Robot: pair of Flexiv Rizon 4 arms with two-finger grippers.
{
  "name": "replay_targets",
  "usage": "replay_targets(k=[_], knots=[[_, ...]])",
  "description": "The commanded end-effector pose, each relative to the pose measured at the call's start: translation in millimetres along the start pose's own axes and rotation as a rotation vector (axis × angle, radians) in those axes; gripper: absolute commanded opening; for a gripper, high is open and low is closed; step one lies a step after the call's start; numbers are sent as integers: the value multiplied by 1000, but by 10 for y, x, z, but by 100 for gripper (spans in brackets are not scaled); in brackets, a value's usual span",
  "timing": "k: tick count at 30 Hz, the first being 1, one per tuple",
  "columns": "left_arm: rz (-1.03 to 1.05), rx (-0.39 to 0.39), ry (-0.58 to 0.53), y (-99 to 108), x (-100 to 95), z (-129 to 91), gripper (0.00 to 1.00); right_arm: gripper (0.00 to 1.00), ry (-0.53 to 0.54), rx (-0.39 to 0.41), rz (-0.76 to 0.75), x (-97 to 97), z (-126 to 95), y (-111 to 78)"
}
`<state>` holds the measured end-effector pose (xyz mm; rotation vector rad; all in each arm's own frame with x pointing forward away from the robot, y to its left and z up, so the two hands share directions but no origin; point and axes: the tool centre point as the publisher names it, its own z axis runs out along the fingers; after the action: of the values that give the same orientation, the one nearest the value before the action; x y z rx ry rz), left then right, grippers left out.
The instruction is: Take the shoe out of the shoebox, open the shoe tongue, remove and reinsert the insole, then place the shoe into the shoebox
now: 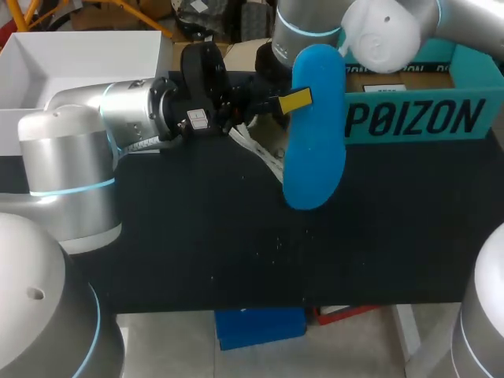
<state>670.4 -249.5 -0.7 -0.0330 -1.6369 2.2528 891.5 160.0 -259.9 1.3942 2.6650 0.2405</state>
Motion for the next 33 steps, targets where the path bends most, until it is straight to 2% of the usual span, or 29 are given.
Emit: replay_targets(k=[1,2,8,13,21,33], knots=[[2,0,2,13,0,-1,0,0,-146,9,562,76,23,64],[2,0,2,13,0,-1,0,0,-131,15,575,90,43,62],[2,0,2,13,0,-1,0,0,-215,38,537,149,257,45],[2,0,2,13,0,-1,0,0,-229,68,542,186,480,20],[2,0,2,13,0,-1,0,0,-281,84,467,265,809,93],[2,0,2,13,0,-1,0,0,-307,128,520,277,1121,82]])
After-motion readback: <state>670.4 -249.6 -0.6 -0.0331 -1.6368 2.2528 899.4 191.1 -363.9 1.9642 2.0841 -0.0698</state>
